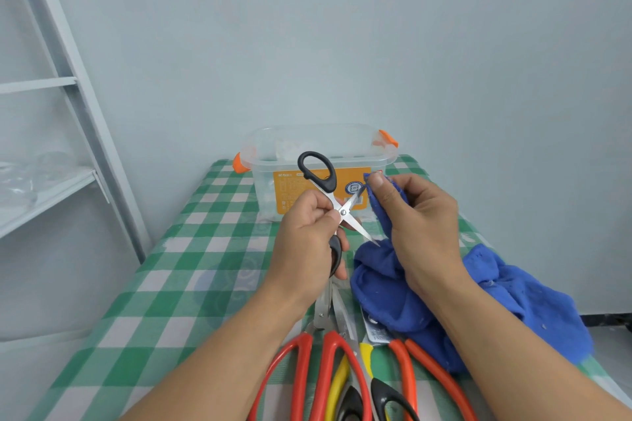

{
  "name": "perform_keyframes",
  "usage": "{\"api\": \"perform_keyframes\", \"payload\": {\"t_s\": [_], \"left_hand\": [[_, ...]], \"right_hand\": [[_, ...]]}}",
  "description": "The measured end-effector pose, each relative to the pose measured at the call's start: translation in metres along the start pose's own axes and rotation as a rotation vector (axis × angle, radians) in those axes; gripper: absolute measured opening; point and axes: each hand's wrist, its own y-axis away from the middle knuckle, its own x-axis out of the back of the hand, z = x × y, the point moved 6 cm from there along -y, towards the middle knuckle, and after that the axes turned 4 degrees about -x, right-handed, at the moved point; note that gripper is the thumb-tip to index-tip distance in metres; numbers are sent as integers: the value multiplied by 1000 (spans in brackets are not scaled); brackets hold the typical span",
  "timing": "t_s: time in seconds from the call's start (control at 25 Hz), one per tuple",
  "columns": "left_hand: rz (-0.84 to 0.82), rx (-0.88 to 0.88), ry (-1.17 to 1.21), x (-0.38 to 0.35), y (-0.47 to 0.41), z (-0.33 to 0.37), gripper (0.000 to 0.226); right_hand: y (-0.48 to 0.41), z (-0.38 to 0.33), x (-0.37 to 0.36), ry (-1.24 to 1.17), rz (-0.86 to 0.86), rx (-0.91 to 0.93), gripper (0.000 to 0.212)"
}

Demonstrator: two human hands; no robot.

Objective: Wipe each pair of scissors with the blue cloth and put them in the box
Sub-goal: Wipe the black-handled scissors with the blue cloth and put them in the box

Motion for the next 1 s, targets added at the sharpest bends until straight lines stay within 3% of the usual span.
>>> {"api": "perform_keyframes", "payload": {"t_s": [0.44,0.76,1.0], "left_hand": [[16,2,-59,6,-2,-2,20],[-20,-24,-113,2,-2,4,20],[-20,-16,-59,2,0,4,20]], "right_hand": [[6,7,-12,155,-194,-100,18],[8,7,-7,-97,-69,-236,18],[8,3,-4,-96,11,-200,24]]}}
